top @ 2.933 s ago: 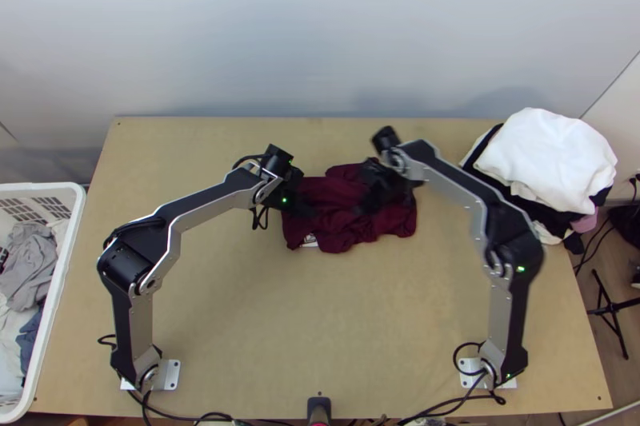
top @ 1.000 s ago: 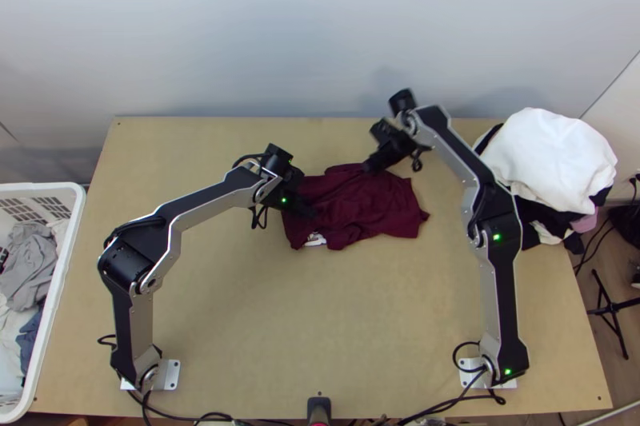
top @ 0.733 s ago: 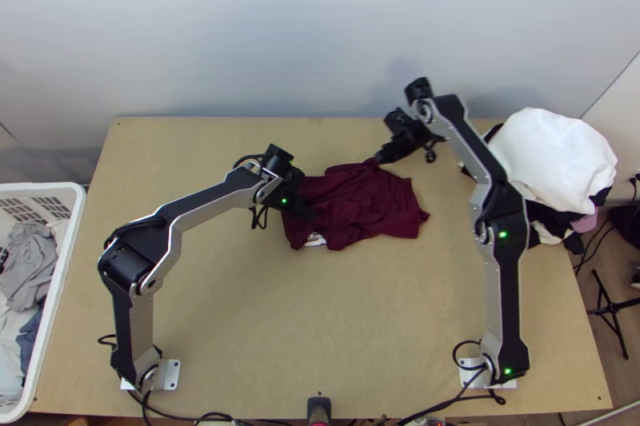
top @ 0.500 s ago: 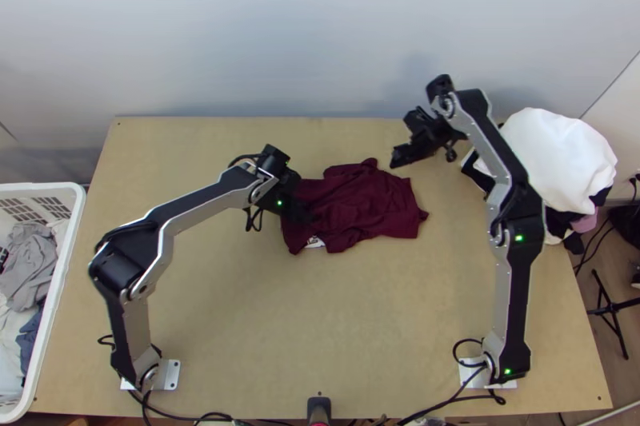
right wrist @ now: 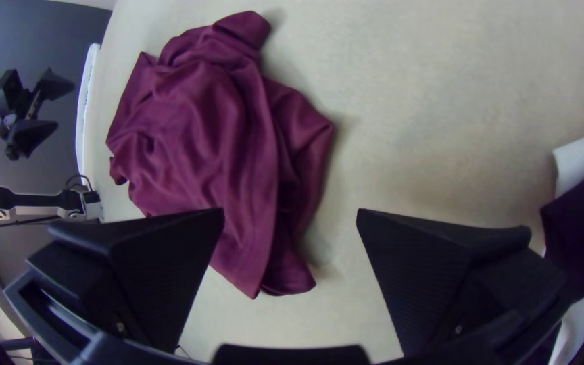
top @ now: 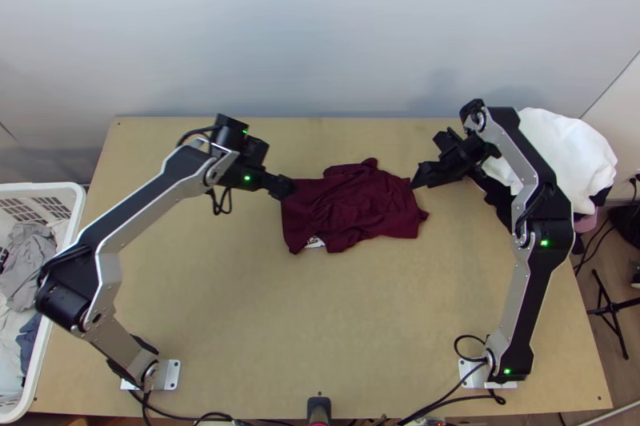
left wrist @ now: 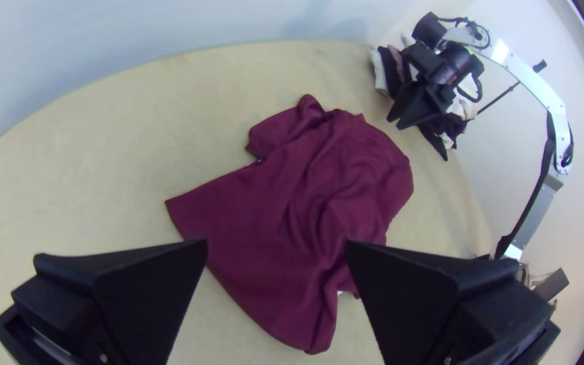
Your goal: Fold the t-shirt
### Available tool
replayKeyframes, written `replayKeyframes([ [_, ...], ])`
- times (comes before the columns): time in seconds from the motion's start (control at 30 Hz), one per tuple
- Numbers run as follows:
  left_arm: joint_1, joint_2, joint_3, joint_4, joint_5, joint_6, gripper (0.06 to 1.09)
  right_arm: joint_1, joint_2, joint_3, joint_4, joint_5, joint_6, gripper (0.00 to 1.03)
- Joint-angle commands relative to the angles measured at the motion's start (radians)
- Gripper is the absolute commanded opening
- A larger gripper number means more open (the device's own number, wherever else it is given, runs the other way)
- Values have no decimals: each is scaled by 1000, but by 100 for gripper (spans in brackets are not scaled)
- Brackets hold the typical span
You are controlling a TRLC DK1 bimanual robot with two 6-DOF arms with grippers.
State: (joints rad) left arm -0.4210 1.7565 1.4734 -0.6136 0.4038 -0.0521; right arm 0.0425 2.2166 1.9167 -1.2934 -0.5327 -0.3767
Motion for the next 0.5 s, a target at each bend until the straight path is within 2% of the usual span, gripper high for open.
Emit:
replayKeyframes([
  [0.0,91,-74,-5,-61,26,17,105,-20,35,-64,55,-49,-27,92],
  [0.47,194,-166,-137,-98,26,75,105,83,77,-65,121,-115,-8,92],
])
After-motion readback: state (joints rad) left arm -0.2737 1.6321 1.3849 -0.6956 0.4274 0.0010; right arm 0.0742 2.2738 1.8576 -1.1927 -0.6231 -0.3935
